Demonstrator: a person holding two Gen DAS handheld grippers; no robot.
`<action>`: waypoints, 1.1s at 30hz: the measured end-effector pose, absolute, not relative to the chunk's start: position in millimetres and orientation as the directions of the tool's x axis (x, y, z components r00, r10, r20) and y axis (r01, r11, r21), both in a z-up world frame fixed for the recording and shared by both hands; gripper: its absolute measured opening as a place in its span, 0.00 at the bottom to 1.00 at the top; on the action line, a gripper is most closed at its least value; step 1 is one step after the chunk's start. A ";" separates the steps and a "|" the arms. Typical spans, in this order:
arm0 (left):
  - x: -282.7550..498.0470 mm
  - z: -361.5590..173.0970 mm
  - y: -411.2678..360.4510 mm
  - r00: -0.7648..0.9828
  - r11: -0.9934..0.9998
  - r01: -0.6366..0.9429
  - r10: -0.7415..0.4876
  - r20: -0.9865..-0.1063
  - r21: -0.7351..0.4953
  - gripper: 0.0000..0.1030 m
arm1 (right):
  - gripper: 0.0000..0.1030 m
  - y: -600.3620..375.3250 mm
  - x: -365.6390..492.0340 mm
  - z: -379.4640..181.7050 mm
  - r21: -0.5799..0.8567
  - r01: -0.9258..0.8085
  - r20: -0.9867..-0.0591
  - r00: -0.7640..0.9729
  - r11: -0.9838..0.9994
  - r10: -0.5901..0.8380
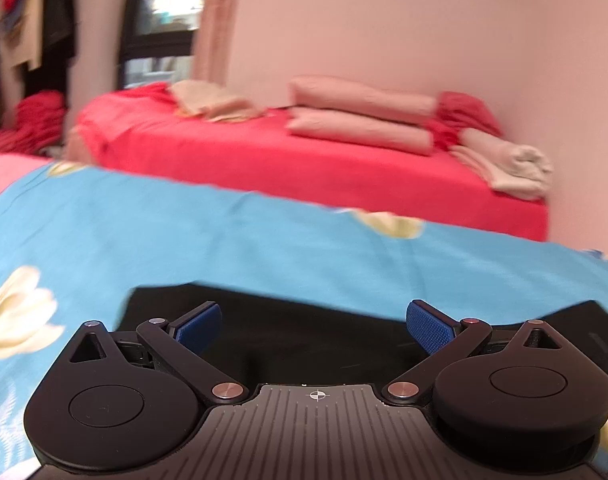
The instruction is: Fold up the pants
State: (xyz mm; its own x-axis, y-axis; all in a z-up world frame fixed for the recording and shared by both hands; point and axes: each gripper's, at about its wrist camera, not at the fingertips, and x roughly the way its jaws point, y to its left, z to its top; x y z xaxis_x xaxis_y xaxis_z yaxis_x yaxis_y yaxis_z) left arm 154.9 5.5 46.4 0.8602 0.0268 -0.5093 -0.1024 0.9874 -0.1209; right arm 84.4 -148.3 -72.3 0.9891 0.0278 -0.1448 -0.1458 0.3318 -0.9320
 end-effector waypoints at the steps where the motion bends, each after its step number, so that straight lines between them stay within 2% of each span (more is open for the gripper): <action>1: 160.1 47.3 -7.7 0.860 0.991 -0.073 0.006 -0.511 -0.111 1.00 | 0.51 -147.8 85.3 -71.7 -0.933 -0.139 -0.139 0.990 0.331 0.024; 4: 180.9 27.8 -44.4 0.823 0.998 -0.017 -0.023 -0.567 -0.065 1.00 | 0.60 -150.3 84.2 -73.4 -0.931 -0.110 -0.114 0.993 0.348 0.011; 6: 192.3 -0.9 -60.0 0.785 1.000 -0.007 0.008 -0.620 0.003 1.00 | 0.73 -156.0 87.8 -67.3 -0.920 -0.096 -0.100 0.995 0.381 0.008; 9: 192.1 -3.9 -47.5 0.797 0.998 -0.014 -0.022 -0.603 -0.055 1.00 | 0.83 -176.7 94.1 -54.1 -0.890 -0.109 -0.127 0.992 0.442 -0.010; 13: 194.4 -10.5 -42.8 0.790 0.998 -0.025 -0.018 -0.613 -0.062 1.00 | 0.87 -227.9 102.3 -48.4 -0.896 -0.034 -0.098 0.988 0.443 -0.121; 16: 192.9 -11.3 -47.7 0.796 0.999 -0.021 -0.003 -0.606 -0.033 1.00 | 0.93 -276.6 119.7 -37.4 -0.841 0.014 -0.145 0.958 0.542 -0.249; 17: 192.8 -11.7 -48.6 0.796 0.999 -0.021 -0.001 -0.606 -0.029 1.00 | 0.96 -293.1 123.4 -27.3 -0.772 -0.007 -0.203 0.950 0.636 -0.236; 19: 192.6 -10.9 -48.8 0.796 0.999 -0.023 0.003 -0.605 -0.026 1.00 | 0.96 -314.1 134.5 -8.9 -0.570 -0.003 -0.334 0.914 0.822 -0.229; 20: 192.6 -10.7 -48.8 0.796 0.999 -0.025 0.004 -0.605 -0.025 1.00 | 0.89 -316.4 135.2 -5.9 -0.508 0.008 -0.371 0.900 0.861 -0.227; 21: 192.5 -10.7 -48.5 0.796 0.999 -0.026 0.005 -0.606 -0.026 1.00 | 0.81 -306.9 132.5 -1.8 -0.496 -0.011 -0.373 0.906 0.868 -0.201; 23: 192.2 -10.2 -49.0 0.795 0.999 -0.026 0.004 -0.606 -0.027 1.00 | 0.81 -287.9 124.1 -0.9 -0.548 -0.063 -0.343 0.927 0.834 -0.155; 25: 192.1 -10.2 -49.0 0.796 0.999 -0.026 0.005 -0.606 -0.026 1.00 | 0.81 -283.8 127.5 -6.0 -0.597 -0.073 -0.359 0.915 0.799 -0.185; 26: 192.0 -10.2 -49.0 0.796 0.999 -0.025 0.004 -0.605 -0.027 1.00 | 0.87 -293.9 135.5 -7.9 -0.600 -0.052 -0.372 0.901 0.799 -0.221; 28: 192.0 -10.2 -48.9 0.796 0.999 -0.024 0.003 -0.605 -0.026 1.00 | 0.90 -323.9 138.8 -6.1 -0.485 -0.052 -0.459 0.865 0.873 -0.203; 30: 192.4 -10.5 -48.3 0.796 0.999 -0.024 0.002 -0.606 -0.029 1.00 | 0.86 -336.0 132.2 6.0 -0.379 -0.090 -0.519 0.844 0.921 -0.131; 33: 192.1 -10.6 -47.5 0.795 0.999 -0.024 0.000 -0.606 -0.032 1.00 | 0.85 -323.3 101.6 23.1 -0.385 -0.247 -0.539 0.843 0.889 0.001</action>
State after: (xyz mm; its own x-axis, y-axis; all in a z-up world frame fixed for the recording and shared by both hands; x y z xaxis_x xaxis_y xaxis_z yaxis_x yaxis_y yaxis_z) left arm 192.1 -47.5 -10.6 0.7954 0.0000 -0.6061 -0.0240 0.9992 -0.0315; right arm 101.6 -323.3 23.1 0.8426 0.0008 -0.5386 -0.2470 0.8891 -0.3852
